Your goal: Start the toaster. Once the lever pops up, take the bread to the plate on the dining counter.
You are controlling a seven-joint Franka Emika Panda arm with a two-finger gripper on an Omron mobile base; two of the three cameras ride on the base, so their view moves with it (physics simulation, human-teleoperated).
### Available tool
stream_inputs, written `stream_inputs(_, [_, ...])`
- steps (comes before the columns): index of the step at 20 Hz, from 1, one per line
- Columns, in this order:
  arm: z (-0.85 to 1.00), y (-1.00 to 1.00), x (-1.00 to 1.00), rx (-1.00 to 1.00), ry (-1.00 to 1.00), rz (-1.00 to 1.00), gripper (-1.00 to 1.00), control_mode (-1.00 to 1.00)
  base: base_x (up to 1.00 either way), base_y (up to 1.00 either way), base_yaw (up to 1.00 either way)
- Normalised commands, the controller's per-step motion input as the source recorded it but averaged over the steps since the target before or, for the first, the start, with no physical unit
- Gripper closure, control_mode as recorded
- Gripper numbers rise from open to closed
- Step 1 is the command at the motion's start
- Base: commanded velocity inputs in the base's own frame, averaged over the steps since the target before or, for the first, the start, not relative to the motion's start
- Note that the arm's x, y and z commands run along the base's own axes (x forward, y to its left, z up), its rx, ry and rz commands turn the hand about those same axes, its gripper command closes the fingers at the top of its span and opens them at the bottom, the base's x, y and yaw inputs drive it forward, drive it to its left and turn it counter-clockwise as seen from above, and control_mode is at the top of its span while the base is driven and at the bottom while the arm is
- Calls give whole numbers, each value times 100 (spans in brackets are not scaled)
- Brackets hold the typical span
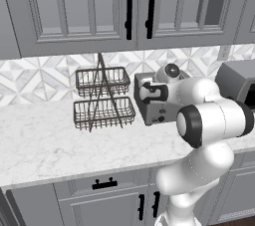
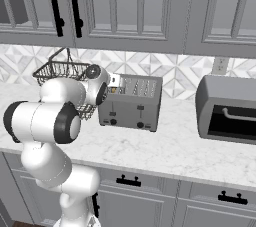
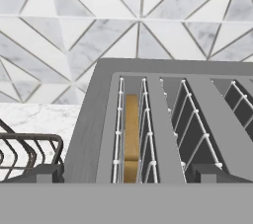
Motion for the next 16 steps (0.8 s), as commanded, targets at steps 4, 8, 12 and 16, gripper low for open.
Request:
stream_inputs(4, [0, 0, 0, 0, 0, 0, -100, -100, 0, 0, 0])
stream_inputs(8, [0, 0, 0, 0, 0, 0, -100, -100, 0, 0, 0])
stream_inputs(12, [0, 0, 0, 0, 0, 0, -100, -100, 0, 0, 0])
stream_inputs(16, [0, 0, 0, 0, 0, 0, -100, -100, 0, 0, 0])
